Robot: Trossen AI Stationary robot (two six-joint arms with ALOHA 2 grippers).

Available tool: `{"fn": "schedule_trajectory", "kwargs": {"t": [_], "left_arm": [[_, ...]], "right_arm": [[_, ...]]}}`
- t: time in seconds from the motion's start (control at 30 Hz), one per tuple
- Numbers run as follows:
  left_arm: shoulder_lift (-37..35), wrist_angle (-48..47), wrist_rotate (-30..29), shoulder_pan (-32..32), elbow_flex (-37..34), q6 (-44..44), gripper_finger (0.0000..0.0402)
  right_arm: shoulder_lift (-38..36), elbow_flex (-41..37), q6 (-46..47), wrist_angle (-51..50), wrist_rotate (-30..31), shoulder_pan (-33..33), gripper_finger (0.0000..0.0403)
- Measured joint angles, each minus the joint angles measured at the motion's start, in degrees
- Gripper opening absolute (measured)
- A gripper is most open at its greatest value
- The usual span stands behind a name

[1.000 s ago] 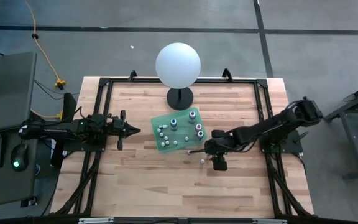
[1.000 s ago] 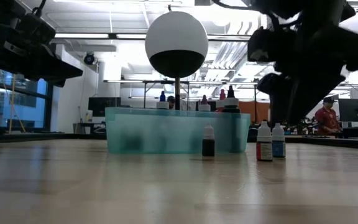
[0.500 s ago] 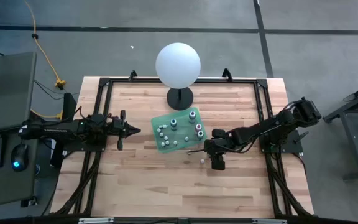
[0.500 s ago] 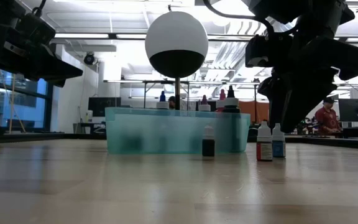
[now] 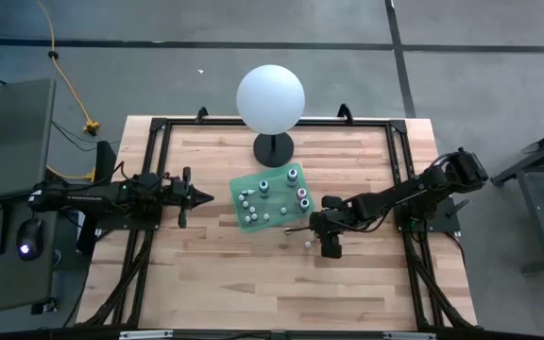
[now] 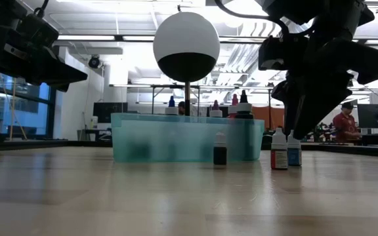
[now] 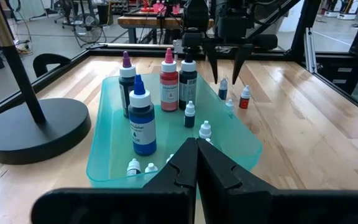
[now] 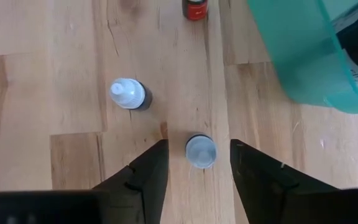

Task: Pick & Place food coloring
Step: Put the small blue food coloring bottle into the bin

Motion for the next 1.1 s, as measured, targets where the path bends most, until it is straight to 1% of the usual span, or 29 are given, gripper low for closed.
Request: {"fn": "schedule_trajectory", "kwargs": {"t": [0.33,0.67,0.8,1.1], "left_arm": [[0.0,0.0,0.0,0.0,0.0,0.0,0.0],[0.0,0.0,0.0,0.0,0.0,0.0,0.0],[0.0,0.0,0.0,0.0,0.0,0.0,0.0],[0.0,0.0,0.0,0.0,0.0,0.0,0.0]], "right_arm": [[0.0,-0.1,-0.2,0.2,0.0,0.0,0.016],[0.0,-4.3,2.7,4.5,-1.1,0.0,0.014],[0.0,-4.2,2.6,5.9,-1.1,0.0,0.0134],[0.0,-4.2,2.4,7.6,-1.4,0.0,0.0133]]}}
